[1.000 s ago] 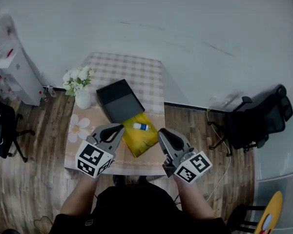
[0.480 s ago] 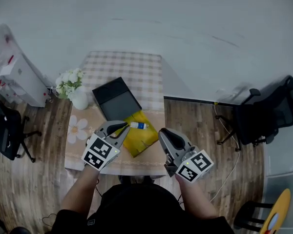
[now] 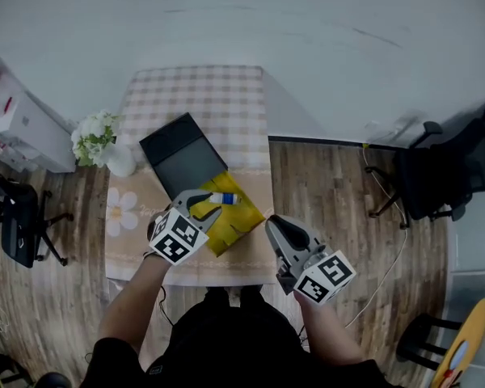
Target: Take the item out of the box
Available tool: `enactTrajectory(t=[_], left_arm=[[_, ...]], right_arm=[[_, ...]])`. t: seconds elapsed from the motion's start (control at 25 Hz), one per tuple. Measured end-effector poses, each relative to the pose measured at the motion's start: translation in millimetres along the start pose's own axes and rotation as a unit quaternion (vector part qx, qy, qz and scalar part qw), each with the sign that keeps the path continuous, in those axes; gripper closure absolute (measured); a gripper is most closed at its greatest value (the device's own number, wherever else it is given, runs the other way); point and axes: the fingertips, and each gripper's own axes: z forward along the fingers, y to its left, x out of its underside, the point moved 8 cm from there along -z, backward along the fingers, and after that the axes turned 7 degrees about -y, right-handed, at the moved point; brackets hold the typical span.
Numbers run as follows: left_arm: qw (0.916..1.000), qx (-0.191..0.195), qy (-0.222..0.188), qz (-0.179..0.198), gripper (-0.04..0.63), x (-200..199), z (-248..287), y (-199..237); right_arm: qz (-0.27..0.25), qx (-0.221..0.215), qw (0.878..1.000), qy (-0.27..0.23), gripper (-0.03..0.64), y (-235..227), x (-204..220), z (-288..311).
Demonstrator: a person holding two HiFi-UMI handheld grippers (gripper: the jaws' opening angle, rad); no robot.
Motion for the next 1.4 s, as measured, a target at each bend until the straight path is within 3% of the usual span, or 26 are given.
enactTrajectory(t=[0.24, 0.44, 0.68, 1.2, 1.4], left_arm=[[0.995, 0.039, 0.065, 0.066, 0.433, 20, 49, -1], [0.9875, 0.071, 0.103, 0.096, 0.43, 33, 85, -2], [0.9722, 0.097, 0.166, 0.134, 0.397, 54, 118, -4], [0.9423, 0.11, 0.242, 0.203, 0.391, 69, 148, -7], [0.9408, 0.099, 0.254, 0.202, 0.443, 73, 149, -6]], right_arm=[[0.027, 0.019, 0.999, 0.014, 0.577, -19, 22, -12], [0.04, 0.032, 0.999, 0.018, 0.577, -33, 30, -22], [0.044, 0.048, 0.998, 0.018, 0.577, -42, 32, -34], [0.034, 0.072, 0.997, 0.018, 0.577, -47, 19, -53], [0.023, 0.074, 0.997, 0.015, 0.577, -41, 7, -56]])
